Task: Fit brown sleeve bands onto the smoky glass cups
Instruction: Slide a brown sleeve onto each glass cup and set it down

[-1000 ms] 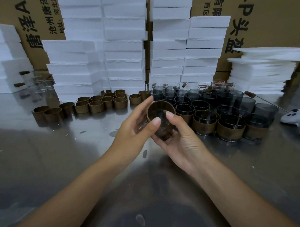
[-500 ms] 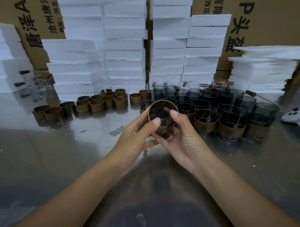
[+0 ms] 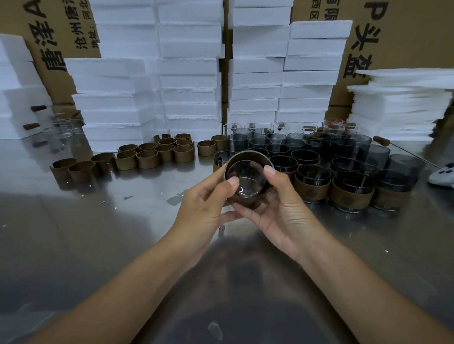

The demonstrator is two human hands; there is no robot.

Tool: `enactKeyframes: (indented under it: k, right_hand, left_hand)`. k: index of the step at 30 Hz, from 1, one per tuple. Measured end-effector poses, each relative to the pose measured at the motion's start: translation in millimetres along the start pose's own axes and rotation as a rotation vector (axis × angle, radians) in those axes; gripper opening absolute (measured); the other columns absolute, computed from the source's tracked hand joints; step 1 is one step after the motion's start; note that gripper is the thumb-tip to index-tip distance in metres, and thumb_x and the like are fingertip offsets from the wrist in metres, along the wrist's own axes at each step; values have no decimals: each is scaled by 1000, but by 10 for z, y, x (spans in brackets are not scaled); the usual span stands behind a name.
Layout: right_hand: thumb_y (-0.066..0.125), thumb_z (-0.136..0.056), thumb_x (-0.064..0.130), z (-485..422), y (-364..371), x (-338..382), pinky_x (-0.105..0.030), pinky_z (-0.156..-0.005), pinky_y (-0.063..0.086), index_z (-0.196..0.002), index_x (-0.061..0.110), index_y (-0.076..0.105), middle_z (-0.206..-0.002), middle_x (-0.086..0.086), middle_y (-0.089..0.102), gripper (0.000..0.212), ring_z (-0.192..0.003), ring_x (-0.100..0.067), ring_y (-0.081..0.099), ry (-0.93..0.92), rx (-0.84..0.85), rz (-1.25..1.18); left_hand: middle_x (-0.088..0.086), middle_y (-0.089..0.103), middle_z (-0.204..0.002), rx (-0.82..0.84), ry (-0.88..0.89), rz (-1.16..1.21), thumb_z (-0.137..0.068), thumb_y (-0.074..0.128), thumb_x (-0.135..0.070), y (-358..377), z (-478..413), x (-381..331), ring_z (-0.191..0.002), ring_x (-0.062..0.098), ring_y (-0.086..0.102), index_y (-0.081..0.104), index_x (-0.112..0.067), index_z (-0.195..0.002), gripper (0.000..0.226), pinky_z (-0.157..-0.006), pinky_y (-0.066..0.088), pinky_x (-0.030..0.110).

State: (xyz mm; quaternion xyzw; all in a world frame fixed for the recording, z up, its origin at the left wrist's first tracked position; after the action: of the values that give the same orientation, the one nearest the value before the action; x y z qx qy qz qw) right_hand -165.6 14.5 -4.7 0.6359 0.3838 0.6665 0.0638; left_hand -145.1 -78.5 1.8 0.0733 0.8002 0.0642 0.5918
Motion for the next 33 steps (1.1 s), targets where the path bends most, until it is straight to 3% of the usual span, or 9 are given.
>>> enactKeyframes:
  k: [8, 12, 16, 18, 21, 23, 27, 33]
  right_hand:
    - [70, -63, 31, 8, -43, -23, -33, -66, 59, -80, 20, 76, -89, -6, 75, 20, -80, -18, 73, 21, -56, -15]
    - [73, -64, 33, 2, -21, -68, -33, -69, 60, -80, 19, 77, -94, -9, 75, 22, -86, -20, 72, 33, -63, -67]
    - [69, -55, 53, 2, -36, -118, -28, -72, 59, -105, 9, 69, -98, -8, 75, 66, -96, -18, 71, 74, -75, -5]
    - [66, -53, 60, 8, -42, -109, -27, -71, 58, -109, 12, 67, -97, -4, 75, 73, -97, -15, 70, 75, -70, 41]
    - [63, -56, 62, 20, -72, -87, -25, -73, 57, -104, 19, 70, -98, 1, 74, 65, -97, -10, 69, 72, -84, 90]
    - [61, -61, 61, 27, -90, -85, -26, -76, 54, -100, 21, 71, -101, 1, 72, 56, -96, -9, 67, 74, -90, 106]
    - [60, -68, 54, 34, -112, -114, -30, -84, 49, -101, 20, 69, -108, -4, 68, 49, -103, -16, 62, 109, -104, 71]
    - [63, -65, 50, 39, -137, -135, -24, -71, 48, -94, 18, 70, -92, 0, 67, 43, -84, -11, 60, 159, -120, 27]
  left_hand:
    - [4, 74, -101, -19, 1, 38, -85, 56, -29, -19, -10, 0, -98, 21, 69, 75, -27, -99, 23, -72, 56, 29]
    - [5, 73, -104, -34, -12, 38, -89, 59, -21, -69, -17, -4, -101, 20, 69, 72, -25, -104, 20, -74, 57, 31]
    - [10, 65, -122, -91, -49, 45, -77, 72, -23, -167, -36, 16, -113, 24, 63, 54, -14, -132, 58, -87, 55, 38]
    - [13, 63, -126, -76, -94, 86, -74, 77, -20, -177, -41, 52, -115, 25, 62, 48, -10, -136, 70, -90, 53, 38]
    - [13, 68, -118, 2, -114, 119, -72, 69, -19, -129, -37, 64, -107, 21, 66, 51, -3, -131, 64, -86, 55, 30]
    - [9, 71, -110, 39, -99, 114, -71, 74, -19, -129, -40, 65, -100, 16, 68, 54, -1, -127, 63, -80, 55, 24]
    - [4, 72, -109, 88, -78, 53, -44, 92, -44, -122, -49, 61, -102, 13, 67, 59, -9, -122, 91, -81, 53, 22]
    - [3, 74, -100, 63, -71, -10, -29, 92, -55, -165, -72, 94, -95, 14, 69, 58, -16, -119, 103, -80, 52, 21]
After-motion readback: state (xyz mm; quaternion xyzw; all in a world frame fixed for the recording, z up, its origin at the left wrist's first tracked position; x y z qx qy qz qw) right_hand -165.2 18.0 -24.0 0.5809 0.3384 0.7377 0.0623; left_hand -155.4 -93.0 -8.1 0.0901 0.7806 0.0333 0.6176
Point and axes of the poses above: each hand's wrist, its own z-axis away from the middle knuckle, its own y-axis out of the palm, x = y × z, the point moved 10 cm from there along -z, towards the middle knuckle
